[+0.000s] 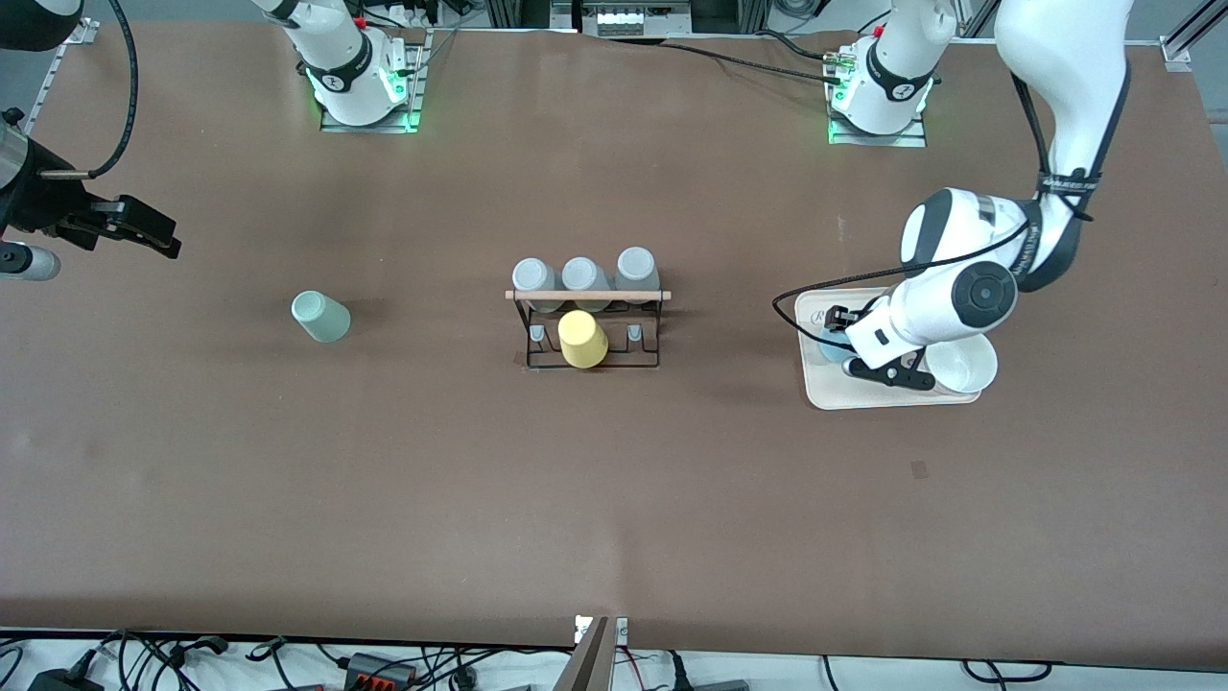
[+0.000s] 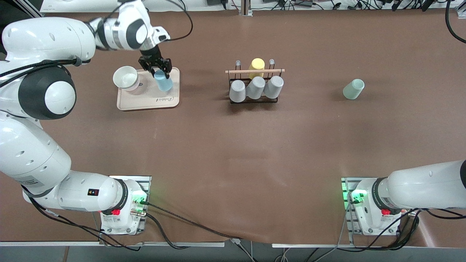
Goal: Hang scattered cups on rack with three cups
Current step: 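Grasp the light blue cup with the left gripper and lift it, then carry the light blue cup with the left gripper to the rack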
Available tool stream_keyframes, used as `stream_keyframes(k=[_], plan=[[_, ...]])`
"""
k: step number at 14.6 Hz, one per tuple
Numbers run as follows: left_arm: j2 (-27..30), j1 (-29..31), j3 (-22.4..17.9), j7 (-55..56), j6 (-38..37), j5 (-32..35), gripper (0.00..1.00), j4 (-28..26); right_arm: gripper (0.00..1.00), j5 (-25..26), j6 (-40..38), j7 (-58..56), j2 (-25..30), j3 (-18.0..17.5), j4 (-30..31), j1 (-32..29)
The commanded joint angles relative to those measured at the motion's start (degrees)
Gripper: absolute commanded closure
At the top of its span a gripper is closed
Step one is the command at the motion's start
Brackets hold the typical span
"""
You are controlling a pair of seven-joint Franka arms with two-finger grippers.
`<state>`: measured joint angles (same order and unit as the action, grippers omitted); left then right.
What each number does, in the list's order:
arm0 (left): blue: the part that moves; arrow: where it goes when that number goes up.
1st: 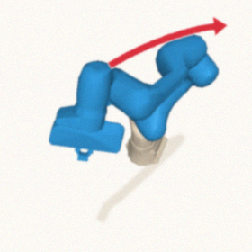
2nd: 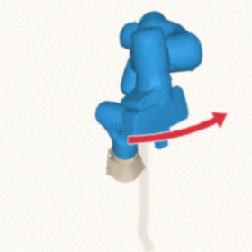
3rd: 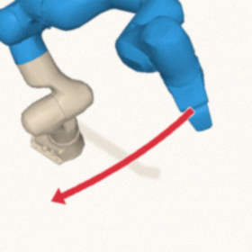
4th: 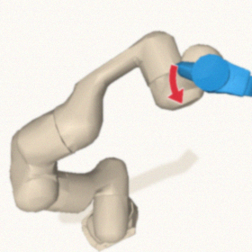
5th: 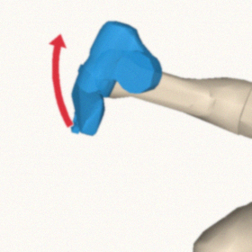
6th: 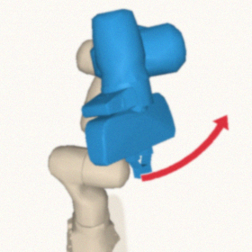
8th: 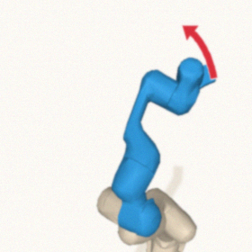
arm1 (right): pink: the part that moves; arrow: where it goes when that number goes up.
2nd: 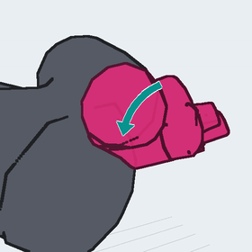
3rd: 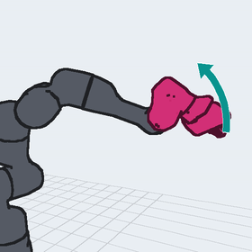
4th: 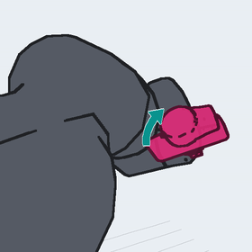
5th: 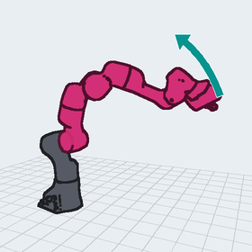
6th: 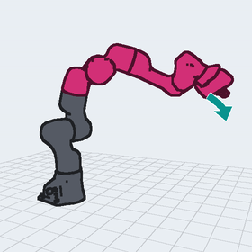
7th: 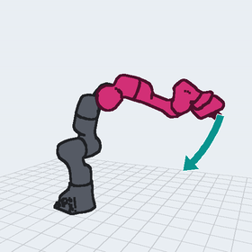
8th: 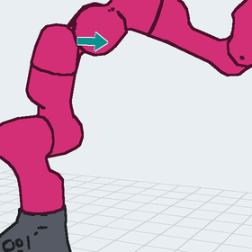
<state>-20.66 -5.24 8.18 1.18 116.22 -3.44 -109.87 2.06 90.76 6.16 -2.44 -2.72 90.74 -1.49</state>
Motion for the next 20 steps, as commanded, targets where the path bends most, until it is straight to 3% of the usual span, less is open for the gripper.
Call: stream_keyframes(k=[1, 4, 7, 10, 14, 20], plan=[[-0.17, -1.09, 2.00, 1.29, -6.53, -0.69, 0.92, 6.86, 0.00, 0.58, -0.15, 0.87, 0.24, -0.26, 0.05, 0.17], [-0.35, -1.96, 6.56, 5.56, -9.41, -2.00, 0.92, 13.95, 0.00, 0.58, 0.30, 0.87, 0.24, -0.26, 0.05, 0.25], [-4.73, -6.60, 7.11, 19.88, -16.98, -4.29, 0.97, 24.41, 0.00, 0.58, 0.30, 0.96, 0.24, -0.35, 0.32, 0.26], [-8.51, -12.59, 7.11, 29.83, -16.73, -4.65, 0.97, 30.93, 0.00, 0.58, 0.30, 0.87, 0.24, -0.35, 0.32, 0.26], [-14.75, -15.94, 7.11, 35.12, -15.77, -4.65, 0.97, 39.89, 0.00, 0.58, 0.30, 0.87, 0.15, -0.35, 0.58, 0.26], [-18.10, -18.40, 7.11, 37.85, -6.72, -4.65, 0.96, 40.70, 0.00, 0.58, 0.12, 0.78, -0.37, -0.35, 0.49, 0.08]])
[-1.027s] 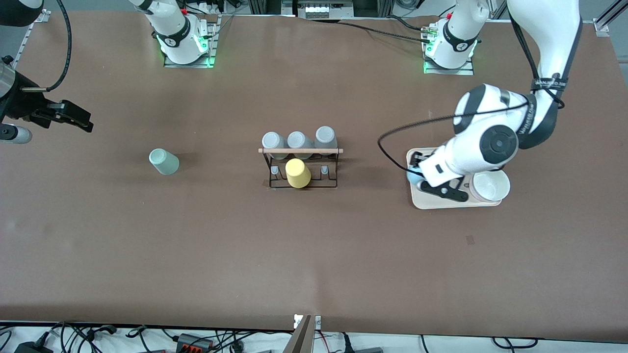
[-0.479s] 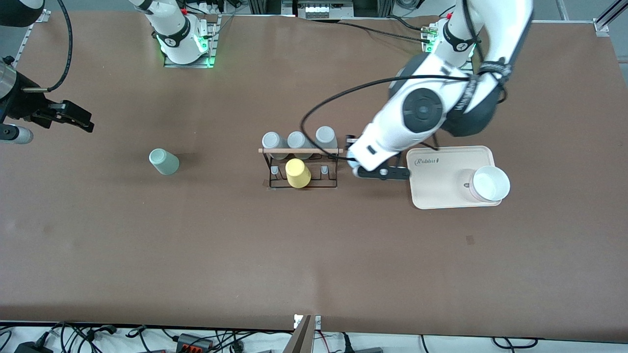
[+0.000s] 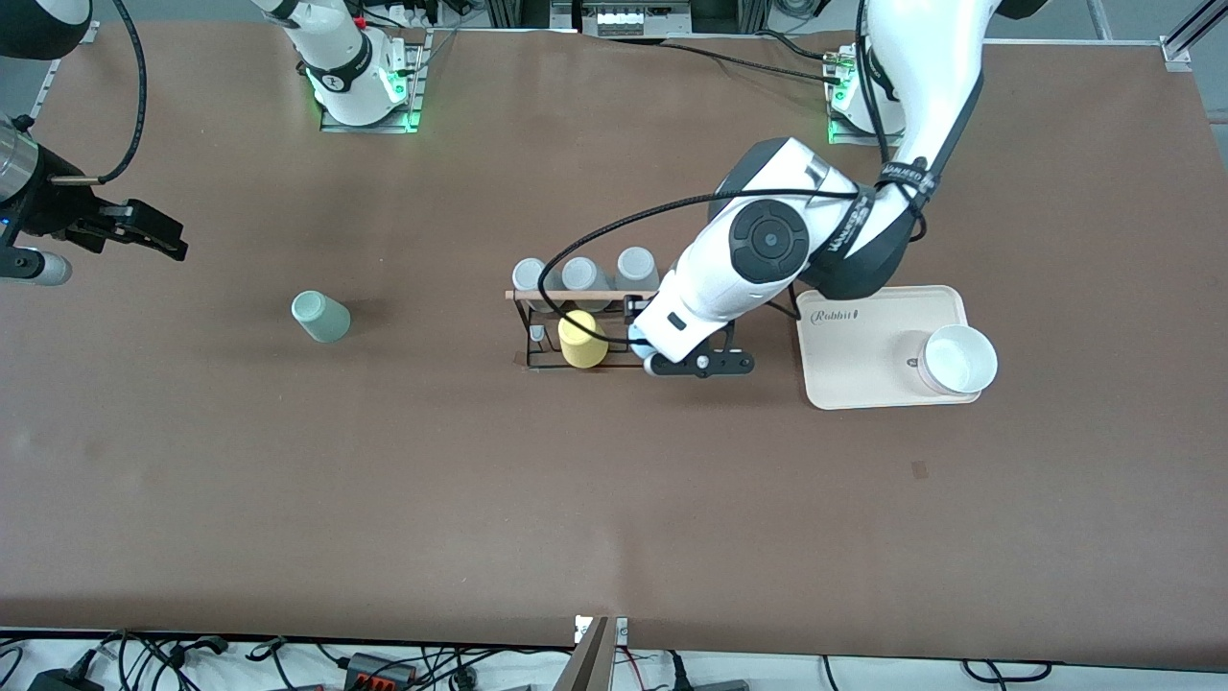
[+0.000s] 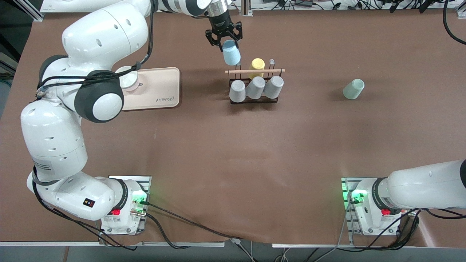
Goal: Hang scattered cups on rack with three cups
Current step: 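Carry the light blue cup with the left gripper to the rack, then hang the blue cup beside the yellow cup and open the left gripper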
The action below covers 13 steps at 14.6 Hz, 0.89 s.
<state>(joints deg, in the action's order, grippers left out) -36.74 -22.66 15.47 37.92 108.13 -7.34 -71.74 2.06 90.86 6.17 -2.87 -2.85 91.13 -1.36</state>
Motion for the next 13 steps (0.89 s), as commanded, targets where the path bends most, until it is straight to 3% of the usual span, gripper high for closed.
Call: stream_keyframes(k=[1, 4, 5, 6, 7, 11, 13], plan=[[-2.37, -1.77, -0.27, 1.97, 2.33, -0.74, 0.96, 2.48, 0.00, 0.58, 0.02, 0.77, 0.15, -0.23, 0.10, -0.14], [-2.99, -2.39, -0.27, 1.72, 2.43, 0.22, 0.89, 1.61, 0.00, 0.58, 0.02, 0.77, 0.06, -0.23, 0.10, -0.14], [-3.25, -2.31, -0.53, 1.37, 2.43, 0.40, 0.72, 1.43, 0.00, 0.49, 0.02, 0.77, 0.15, -0.23, 0.10, -0.14], [-3.51, -2.31, -0.88, 1.19, 2.43, 1.10, 0.18, 1.43, 0.00, 0.49, 0.02, 0.77, 0.15, -0.23, 0.19, -0.14], [-3.43, -2.22, -0.79, 0.40, 2.17, 4.15, 0.00, 1.52, 0.00, 0.49, 0.02, 0.86, 0.06, -0.23, 0.19, -0.14], [0.43, 1.46, -0.88, -0.13, -4.66, 6.47, 0.00, 2.22, 0.00, 0.49, -0.07, 0.77, -0.20, -0.14, 0.10, -0.23], [3.50, 6.46, -0.53, -0.39, -9.06, 6.47, 0.00, 2.22, 0.00, 0.49, -0.07, 0.77, -0.20, -0.23, 0.10, -0.23]])
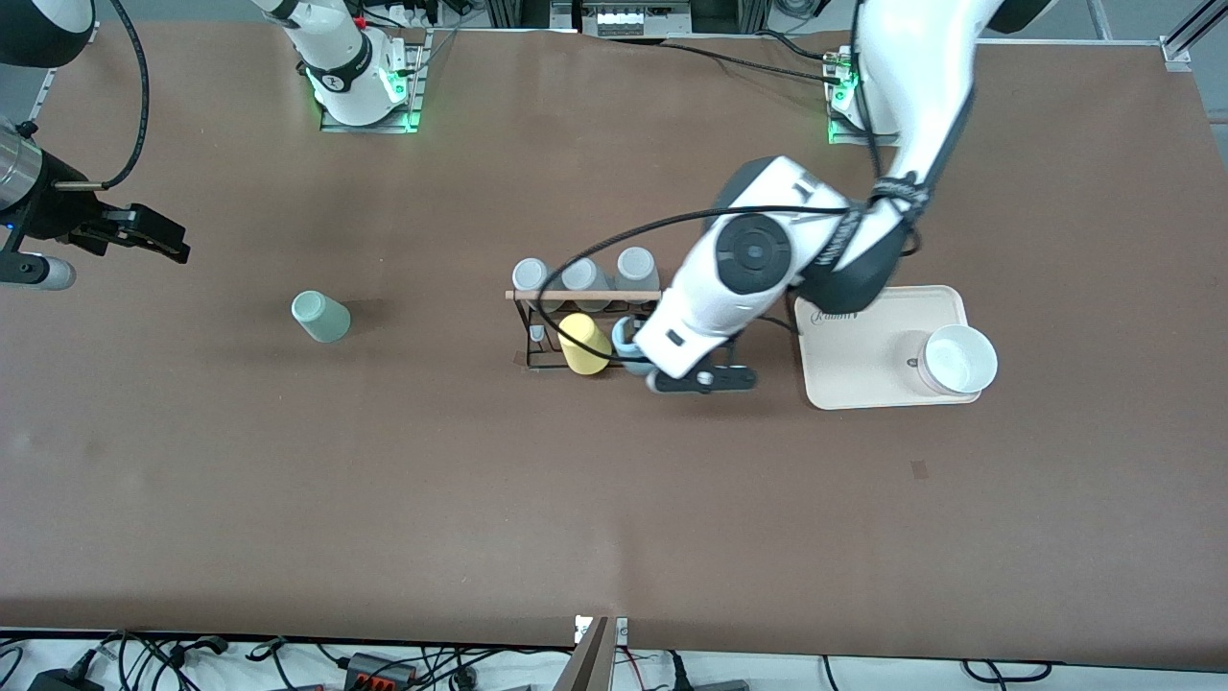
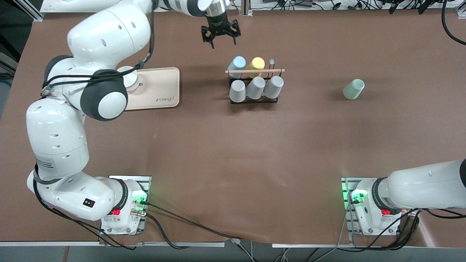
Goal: Hang scattered cups on rack with three cups
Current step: 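Hang the blue cup beside the yellow cup and open the left gripper, then withdraw the left gripper while the right gripper reaches the green cup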
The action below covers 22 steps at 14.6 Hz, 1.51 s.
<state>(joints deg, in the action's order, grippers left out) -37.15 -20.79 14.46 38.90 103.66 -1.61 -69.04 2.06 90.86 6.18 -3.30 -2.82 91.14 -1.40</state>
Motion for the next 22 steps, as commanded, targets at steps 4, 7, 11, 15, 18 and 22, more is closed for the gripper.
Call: stream_keyframes(k=[4, 7, 11, 15, 18, 22], plan=[[6.30, 14.96, 0.83, -2.59, -12.94, 0.73, 0.00, -0.49, 0.00, 0.31, -0.33, -0.37, -0.39, -0.17, 0.09, -0.53], [8.66, 20.16, 0.92, -10.94, -18.03, 0.04, 0.00, -0.40, 0.00, 0.49, 1.59, -2.13, 0.48, -0.17, 4.38, -0.97], [16.05, 21.23, 0.74, -11.92, -25.67, 0.73, 0.00, -1.10, 0.00, 0.58, 17.57, -2.13, 1.02, -0.08, 19.57, -1.77], [23.68, 23.07, 0.74, -12.80, -24.67, 0.56, 0.00, -9.76, 0.00, 0.58, 26.89, -2.13, 0.75, -0.17, 31.36, -1.50], [32.99, 24.13, 0.83, -15.26, -15.88, 0.29, 0.00, -23.91, 0.00, 0.66, 33.75, -2.31, -0.56, -0.17, 36.64, -1.24], [37.68, 24.05, 0.83, -15.70, -11.02, 0.38, 0.00, -31.07, 0.00, 0.66, 39.91, -2.40, -4.95, -0.34, 38.85, -0.45]])
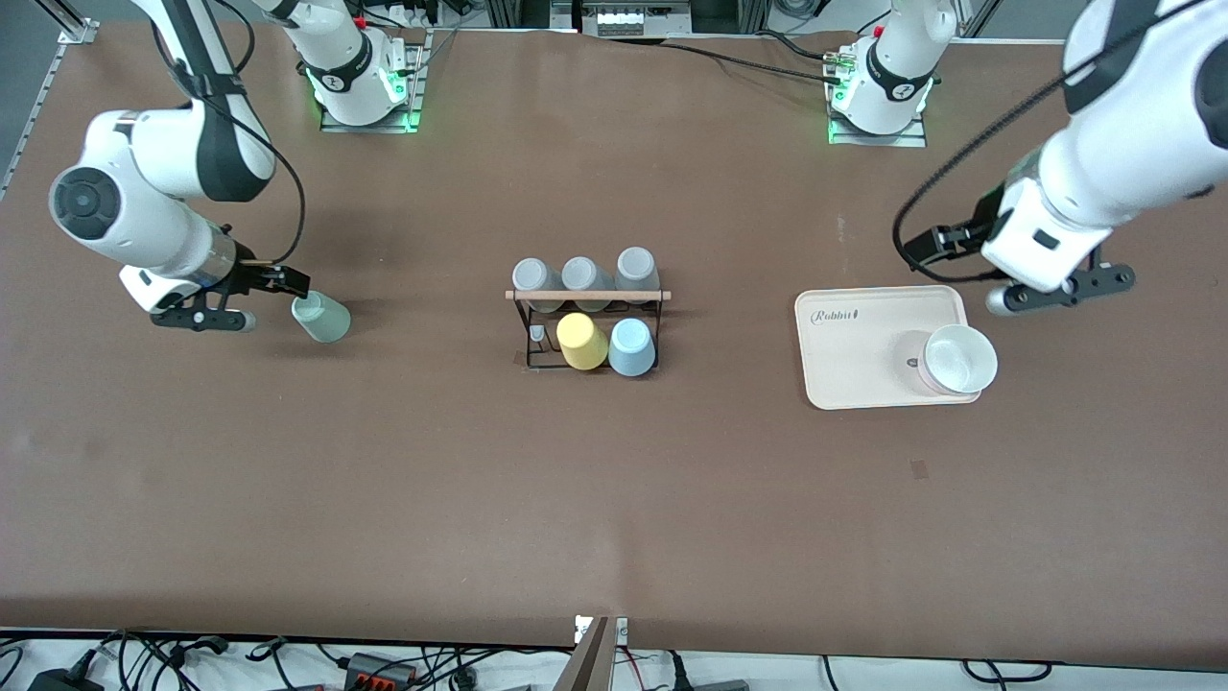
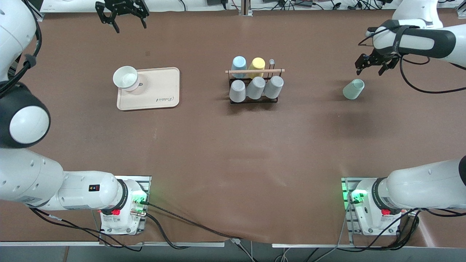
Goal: Hang scattered cups on rack with three cups
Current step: 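Withdraw the left gripper while the right gripper reaches the green cup, then grasp the pale green cup with the right gripper and lift it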
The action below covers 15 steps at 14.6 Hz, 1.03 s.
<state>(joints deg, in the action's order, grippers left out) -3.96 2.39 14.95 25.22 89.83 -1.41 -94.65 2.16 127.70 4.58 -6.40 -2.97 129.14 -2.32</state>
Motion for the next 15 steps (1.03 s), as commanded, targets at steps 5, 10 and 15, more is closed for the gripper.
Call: stream_keyframes(k=[5, 10, 15], plan=[[3.52, 1.03, -2.64, -9.66, 2.01, 0.18, 0.00, -3.35, 0.00, 0.57, 8.79, -2.56, -7.04, -0.19, 0.85, 0.39], [5.28, 1.21, -3.62, -10.02, -0.88, 0.09, 0.00, -3.26, 0.19, 0.57, 10.12, -3.00, -10.12, -0.20, 0.85, 0.21], [5.19, 1.21, -3.61, -9.93, 2.53, -0.08, 0.00, -2.30, 0.74, 0.57, 7.58, -3.26, -10.21, -0.28, -0.55, 0.30]])
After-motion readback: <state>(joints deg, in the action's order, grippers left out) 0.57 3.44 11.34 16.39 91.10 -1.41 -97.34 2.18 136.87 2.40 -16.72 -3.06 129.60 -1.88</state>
